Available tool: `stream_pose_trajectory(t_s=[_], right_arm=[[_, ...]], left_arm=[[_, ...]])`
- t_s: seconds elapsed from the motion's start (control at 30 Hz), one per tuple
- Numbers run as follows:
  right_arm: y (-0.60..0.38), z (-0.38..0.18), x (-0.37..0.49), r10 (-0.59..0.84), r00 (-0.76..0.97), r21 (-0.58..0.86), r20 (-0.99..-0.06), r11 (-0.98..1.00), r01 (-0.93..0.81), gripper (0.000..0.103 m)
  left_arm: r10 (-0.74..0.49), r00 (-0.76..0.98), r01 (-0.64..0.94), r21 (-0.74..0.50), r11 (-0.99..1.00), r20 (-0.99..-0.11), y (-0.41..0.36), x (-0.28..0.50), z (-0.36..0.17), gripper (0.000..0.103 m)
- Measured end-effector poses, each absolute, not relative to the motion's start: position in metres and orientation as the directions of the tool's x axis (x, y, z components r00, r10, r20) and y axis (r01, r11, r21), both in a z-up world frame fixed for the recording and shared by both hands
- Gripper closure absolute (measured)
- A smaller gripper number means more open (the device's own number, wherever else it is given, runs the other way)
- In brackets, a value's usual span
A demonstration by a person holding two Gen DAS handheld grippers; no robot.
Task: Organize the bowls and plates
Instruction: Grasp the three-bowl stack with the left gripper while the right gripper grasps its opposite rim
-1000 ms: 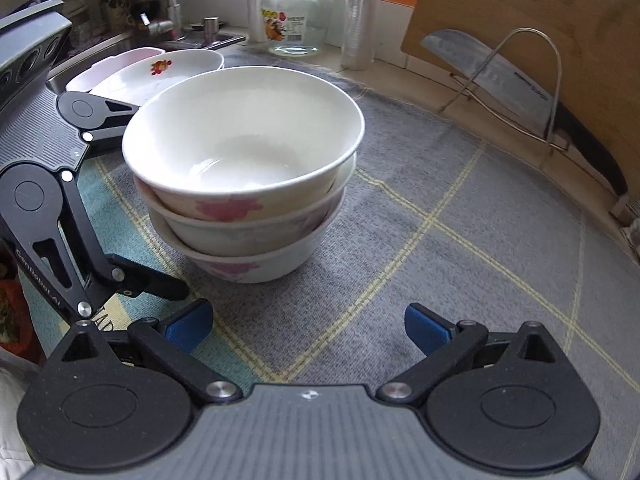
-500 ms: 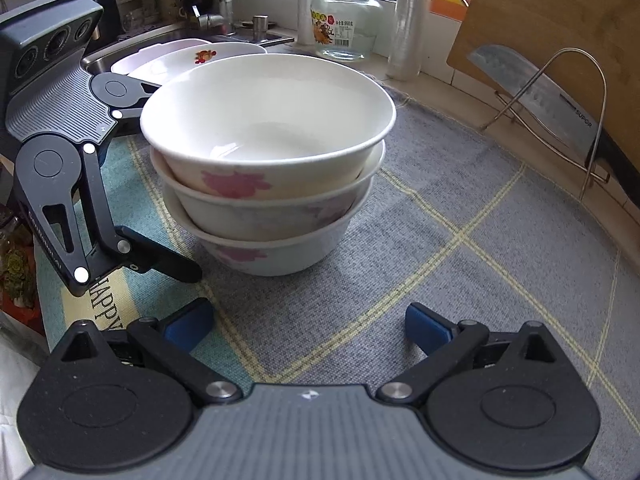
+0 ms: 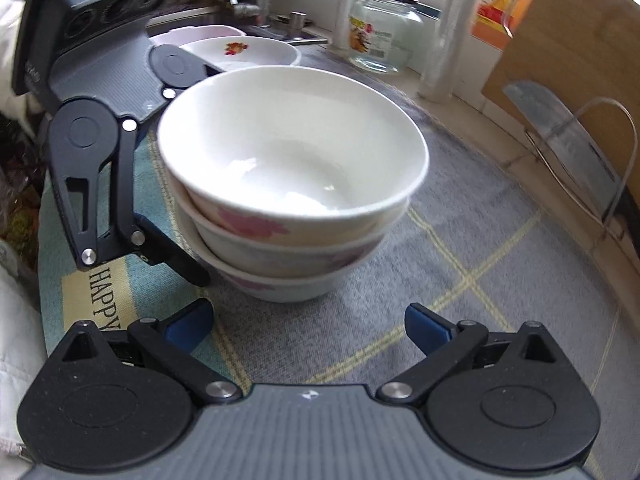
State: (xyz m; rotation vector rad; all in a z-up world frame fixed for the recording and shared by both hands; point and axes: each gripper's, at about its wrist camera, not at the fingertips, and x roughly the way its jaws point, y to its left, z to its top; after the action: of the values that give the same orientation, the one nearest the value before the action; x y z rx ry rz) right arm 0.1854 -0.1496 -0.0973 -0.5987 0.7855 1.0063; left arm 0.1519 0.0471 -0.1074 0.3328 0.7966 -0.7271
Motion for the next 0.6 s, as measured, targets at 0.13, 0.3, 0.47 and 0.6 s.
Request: stream_pose_trajectory(t_s=[0.13, 0.3, 0.47, 0.6], right_arm=[[-0.144, -0.09, 0.191, 0.529, 0.283, -0.1, -0.8, 0.347, -0.933, 0.0], [-0.137, -0.085, 0.198, 0.546, 0.234, -0.095, -0.805, 0.271, -0.958, 0.0], [-0.133, -0.084, 0.208, 0.554, 0.175, -0.06, -0.814, 0.219, -0.974, 0.001], [-0.131, -0.085, 0.216, 0.549, 0.161, -0.044, -0.82, 0.221, -0.974, 0.004]], left_arm=[[-0.508, 0.447, 0.746, -0.007, 0.666, -0.736, 0.05, 0.155, -0.1, 0.001], [-0.566, 0.385, 0.806, -0.034, 0.592, -0.729, 0.052, 0.155, -0.094, 0.001], [-0.58, 0.371, 0.817, -0.041, 0.575, -0.725, 0.052, 0.159, -0.094, 0.001], [-0.563, 0.383, 0.799, -0.043, 0.599, -0.733, 0.054, 0.164, -0.098, 0.003]])
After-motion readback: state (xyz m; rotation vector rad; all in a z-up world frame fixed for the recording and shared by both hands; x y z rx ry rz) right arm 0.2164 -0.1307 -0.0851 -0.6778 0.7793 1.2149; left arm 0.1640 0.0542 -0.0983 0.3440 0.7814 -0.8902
